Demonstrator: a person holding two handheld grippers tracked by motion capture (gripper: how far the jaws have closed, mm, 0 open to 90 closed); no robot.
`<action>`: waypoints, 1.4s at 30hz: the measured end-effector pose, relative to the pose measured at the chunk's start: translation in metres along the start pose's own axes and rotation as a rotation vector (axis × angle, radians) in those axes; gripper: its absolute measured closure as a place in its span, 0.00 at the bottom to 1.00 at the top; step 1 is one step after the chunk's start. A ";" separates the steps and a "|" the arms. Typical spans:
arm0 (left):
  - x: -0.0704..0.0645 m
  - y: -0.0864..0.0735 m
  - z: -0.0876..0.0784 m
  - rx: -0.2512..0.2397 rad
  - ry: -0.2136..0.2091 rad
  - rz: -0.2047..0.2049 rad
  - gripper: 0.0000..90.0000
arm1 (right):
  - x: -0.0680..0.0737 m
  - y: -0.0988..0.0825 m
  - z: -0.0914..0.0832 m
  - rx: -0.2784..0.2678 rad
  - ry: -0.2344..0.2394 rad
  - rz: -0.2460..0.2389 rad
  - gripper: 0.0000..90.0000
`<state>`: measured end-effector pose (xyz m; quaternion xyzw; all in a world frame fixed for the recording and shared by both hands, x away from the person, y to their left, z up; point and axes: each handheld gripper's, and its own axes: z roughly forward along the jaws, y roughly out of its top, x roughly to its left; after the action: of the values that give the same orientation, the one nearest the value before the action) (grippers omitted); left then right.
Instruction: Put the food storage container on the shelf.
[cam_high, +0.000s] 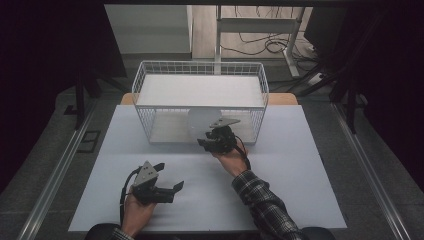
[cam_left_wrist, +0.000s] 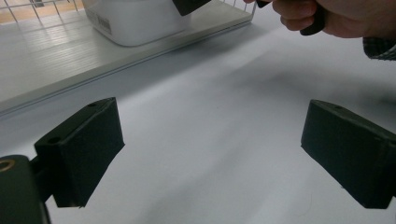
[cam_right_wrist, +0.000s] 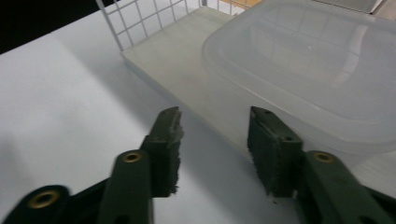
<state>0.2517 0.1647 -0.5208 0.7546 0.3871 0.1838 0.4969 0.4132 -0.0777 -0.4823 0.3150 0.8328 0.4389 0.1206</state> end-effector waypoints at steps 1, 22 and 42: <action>0.000 0.000 0.000 0.007 -0.005 -0.008 0.06 | 0.001 0.000 -0.001 0.000 0.004 0.000 0.53; -0.001 -0.001 0.003 0.074 -0.051 -0.047 0.05 | 0.009 -0.014 -0.030 -0.006 0.051 -0.006 0.22; -0.005 -0.002 0.006 0.091 -0.052 -0.012 0.05 | 0.012 -0.028 -0.054 -0.005 0.024 -0.023 0.05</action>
<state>0.2522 0.1575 -0.5247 0.7787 0.3862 0.1433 0.4732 0.3664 -0.1178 -0.4722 0.2995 0.8367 0.4435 0.1163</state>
